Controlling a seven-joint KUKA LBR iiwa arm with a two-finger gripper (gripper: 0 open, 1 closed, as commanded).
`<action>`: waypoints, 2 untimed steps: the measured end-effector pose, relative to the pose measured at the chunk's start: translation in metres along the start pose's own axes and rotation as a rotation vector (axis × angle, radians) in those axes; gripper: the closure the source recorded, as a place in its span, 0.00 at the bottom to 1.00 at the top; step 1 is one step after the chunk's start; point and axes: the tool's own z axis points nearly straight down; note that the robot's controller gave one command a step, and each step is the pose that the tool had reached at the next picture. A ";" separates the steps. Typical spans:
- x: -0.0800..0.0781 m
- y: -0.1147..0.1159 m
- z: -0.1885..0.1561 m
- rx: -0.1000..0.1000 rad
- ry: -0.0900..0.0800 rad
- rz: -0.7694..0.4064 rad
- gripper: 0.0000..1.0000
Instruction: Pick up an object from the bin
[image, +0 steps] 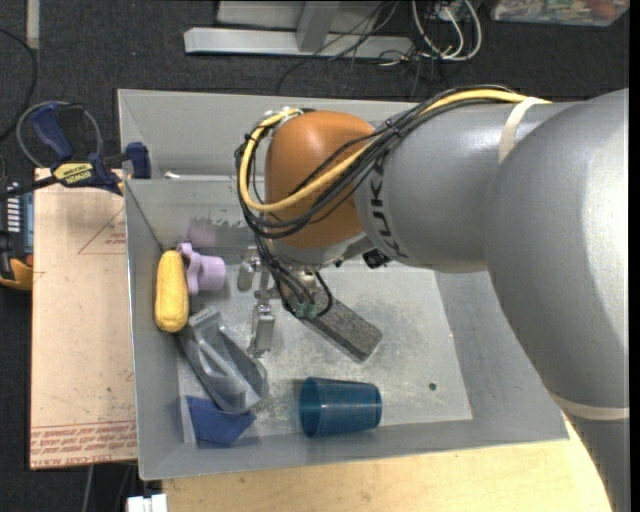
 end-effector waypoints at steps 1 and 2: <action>0.008 0.015 0.047 -0.007 -0.014 0.320 0.00; 0.037 0.062 0.019 0.000 -0.007 0.218 0.00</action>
Offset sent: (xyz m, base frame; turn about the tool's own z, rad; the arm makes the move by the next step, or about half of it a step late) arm -0.0391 0.0630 -0.0193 0.2177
